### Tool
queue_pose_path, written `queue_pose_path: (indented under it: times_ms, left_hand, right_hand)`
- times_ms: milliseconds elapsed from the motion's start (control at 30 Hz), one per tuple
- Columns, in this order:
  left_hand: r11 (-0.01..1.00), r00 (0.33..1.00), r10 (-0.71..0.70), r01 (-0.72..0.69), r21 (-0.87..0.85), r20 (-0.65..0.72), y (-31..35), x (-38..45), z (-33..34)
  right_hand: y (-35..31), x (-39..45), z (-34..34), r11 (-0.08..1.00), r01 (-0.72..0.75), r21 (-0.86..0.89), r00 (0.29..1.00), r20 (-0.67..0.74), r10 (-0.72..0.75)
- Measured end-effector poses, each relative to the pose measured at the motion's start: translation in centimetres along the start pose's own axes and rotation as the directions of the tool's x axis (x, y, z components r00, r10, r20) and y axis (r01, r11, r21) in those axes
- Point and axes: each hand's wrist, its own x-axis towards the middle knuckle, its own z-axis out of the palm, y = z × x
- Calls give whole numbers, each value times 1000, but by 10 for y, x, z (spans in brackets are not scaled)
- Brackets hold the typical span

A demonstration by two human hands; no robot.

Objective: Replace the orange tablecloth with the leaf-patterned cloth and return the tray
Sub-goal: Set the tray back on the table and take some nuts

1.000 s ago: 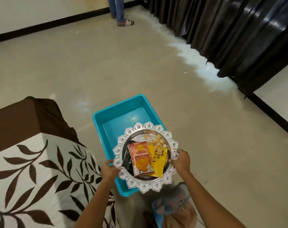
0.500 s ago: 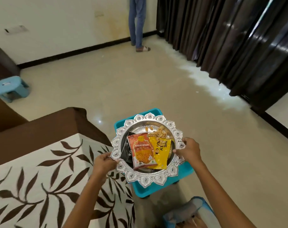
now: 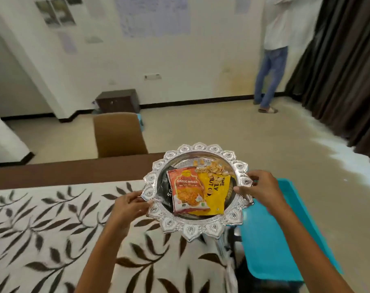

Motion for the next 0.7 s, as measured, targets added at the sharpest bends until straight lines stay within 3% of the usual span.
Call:
queue_pose_path:
  times_ms: [167,400,700]
  left_hand:
    - [1000,982,-12,9,-14,-186,-17,-40,-138]
    - [998,907,-64,52,-40,-415,-56,-79,-295]
    - [982,841,-178,122,-142,-511,-113,-91,-362]
  right_hand:
    - [-70,-36,117,995,95,18,972,213,-97]
    - [-134,-80,285,977,204,57,868,450,-208]
    - [-159,-108,376,950,303,-72,808,548,-216]
